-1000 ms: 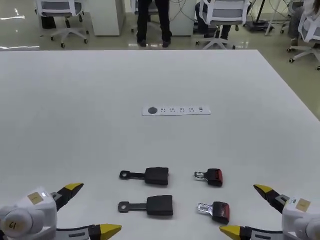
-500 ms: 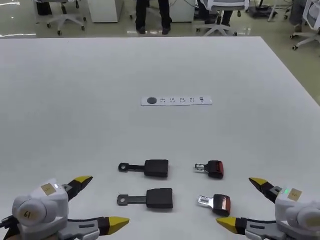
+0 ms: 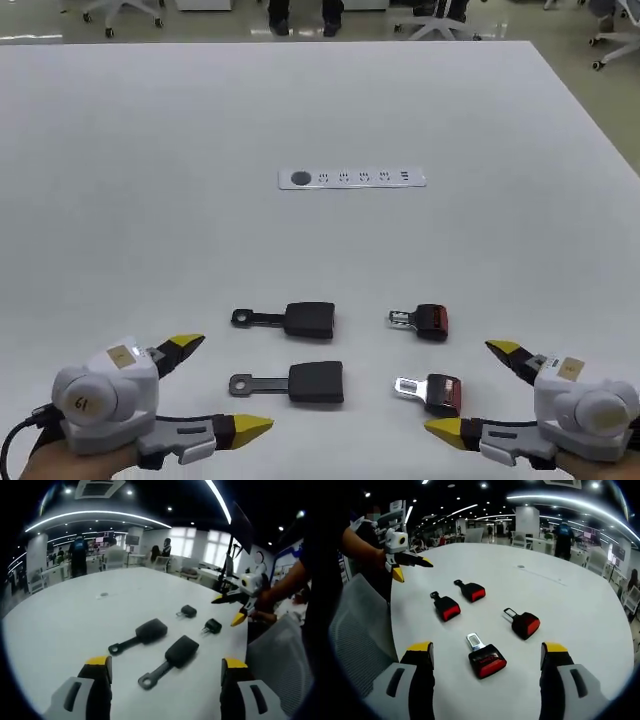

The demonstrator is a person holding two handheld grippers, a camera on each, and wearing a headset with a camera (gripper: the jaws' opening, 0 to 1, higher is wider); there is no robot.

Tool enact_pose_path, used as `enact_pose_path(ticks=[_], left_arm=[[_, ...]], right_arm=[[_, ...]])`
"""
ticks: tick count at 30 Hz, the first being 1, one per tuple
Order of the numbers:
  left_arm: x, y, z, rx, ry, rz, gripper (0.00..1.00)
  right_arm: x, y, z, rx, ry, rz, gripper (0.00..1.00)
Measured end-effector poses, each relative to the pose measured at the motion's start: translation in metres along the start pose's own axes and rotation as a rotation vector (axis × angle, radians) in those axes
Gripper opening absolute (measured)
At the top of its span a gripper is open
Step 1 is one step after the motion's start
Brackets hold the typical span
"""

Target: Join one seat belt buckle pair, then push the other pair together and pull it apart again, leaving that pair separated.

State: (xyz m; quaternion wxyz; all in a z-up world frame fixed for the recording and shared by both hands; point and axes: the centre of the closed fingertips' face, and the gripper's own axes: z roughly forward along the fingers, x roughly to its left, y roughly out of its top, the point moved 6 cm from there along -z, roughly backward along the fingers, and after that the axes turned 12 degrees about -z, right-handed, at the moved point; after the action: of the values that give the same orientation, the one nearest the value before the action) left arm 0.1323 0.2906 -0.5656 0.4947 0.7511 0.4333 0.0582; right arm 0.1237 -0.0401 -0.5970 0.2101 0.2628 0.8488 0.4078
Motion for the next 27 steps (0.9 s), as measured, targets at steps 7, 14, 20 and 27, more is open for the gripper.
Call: enact_pose_path(ticks=[7, 14, 20, 27], left_arm=[[0.0, -0.003, 0.015, 0.016, -0.029, 0.019, 0.88], [0.007, -0.007, 0.03, 0.049, -0.049, 0.025, 0.88], [0.008, -0.009, 0.039, 0.074, -0.068, 0.038, 0.87], [0.009, -0.012, 0.055, 0.093, -0.098, 0.061, 0.85]], right_arm=[[-0.001, -0.005, 0.01, 0.012, 0.019, 0.002, 0.88], [-0.001, -0.004, 0.014, 0.028, 0.034, 0.0, 0.87], [-0.003, -0.007, 0.018, 0.041, 0.052, -0.005, 0.87], [-0.003, -0.016, 0.024, 0.062, 0.081, -0.013, 0.86]])
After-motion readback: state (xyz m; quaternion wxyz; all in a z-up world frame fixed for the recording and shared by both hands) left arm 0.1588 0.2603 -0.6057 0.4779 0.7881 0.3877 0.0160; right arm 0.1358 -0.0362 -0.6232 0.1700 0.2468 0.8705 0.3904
